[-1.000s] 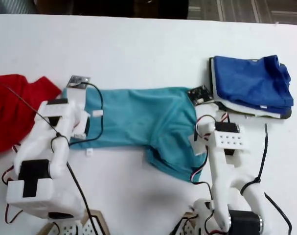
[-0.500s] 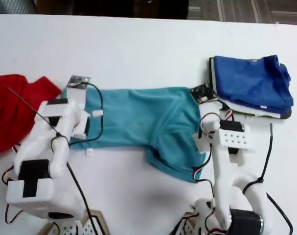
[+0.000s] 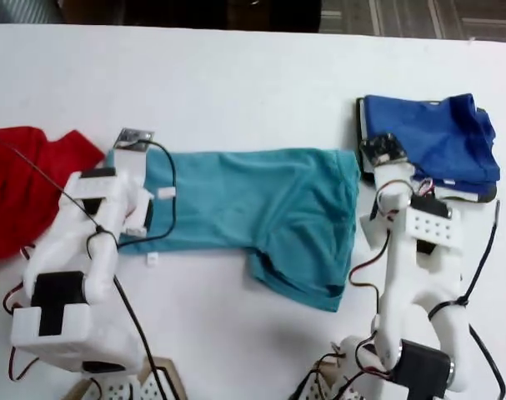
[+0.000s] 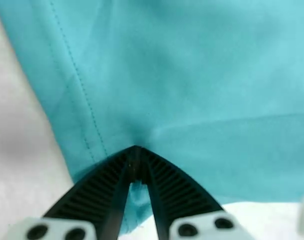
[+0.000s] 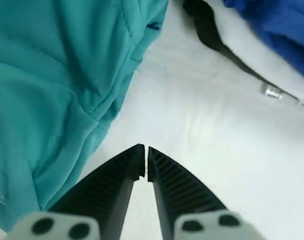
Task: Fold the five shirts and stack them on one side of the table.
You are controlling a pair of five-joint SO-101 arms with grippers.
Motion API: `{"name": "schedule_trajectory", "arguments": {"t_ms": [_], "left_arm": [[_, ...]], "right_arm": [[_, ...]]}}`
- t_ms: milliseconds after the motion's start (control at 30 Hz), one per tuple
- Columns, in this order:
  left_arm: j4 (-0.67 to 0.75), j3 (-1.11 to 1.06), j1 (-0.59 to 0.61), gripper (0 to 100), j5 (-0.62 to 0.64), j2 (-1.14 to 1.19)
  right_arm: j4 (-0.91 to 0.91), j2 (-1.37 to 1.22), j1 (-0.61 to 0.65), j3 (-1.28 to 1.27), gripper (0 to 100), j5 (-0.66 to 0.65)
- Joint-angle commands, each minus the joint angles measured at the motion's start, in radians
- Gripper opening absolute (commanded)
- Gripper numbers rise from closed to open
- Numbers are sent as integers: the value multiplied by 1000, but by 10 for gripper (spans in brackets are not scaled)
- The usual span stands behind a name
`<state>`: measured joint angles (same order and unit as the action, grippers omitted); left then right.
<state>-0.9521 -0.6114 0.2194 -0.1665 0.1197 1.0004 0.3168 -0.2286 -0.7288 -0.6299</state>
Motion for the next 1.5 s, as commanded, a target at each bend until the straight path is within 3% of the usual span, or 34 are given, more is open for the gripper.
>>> {"name": "schedule_trajectory", "arguments": {"t_ms": [0,133,333,600,1067,1133,1233,1367,1467], "left_arm": [[32,2,-3,26,-5,6],[32,2,-3,26,-5,6],[32,2,-3,26,-5,6],[32,2,-3,26,-5,6],[32,2,-3,26,-5,6],[32,2,-3,26,-5,6],[32,2,-3,26,-5,6],[32,2,-3,26,-5,6],[32,2,-3,26,-5,6]], "right_arm": [[162,-1,50,138,18,114],[217,-12,166,143,18,146],[79,-12,239,-8,18,141],[-54,-13,208,-176,18,72],[-128,-4,12,-121,18,-84],[-107,1,-15,-69,18,-72],[24,5,-18,28,18,54],[234,-1,101,110,18,110],[263,-7,199,81,18,112]]}}
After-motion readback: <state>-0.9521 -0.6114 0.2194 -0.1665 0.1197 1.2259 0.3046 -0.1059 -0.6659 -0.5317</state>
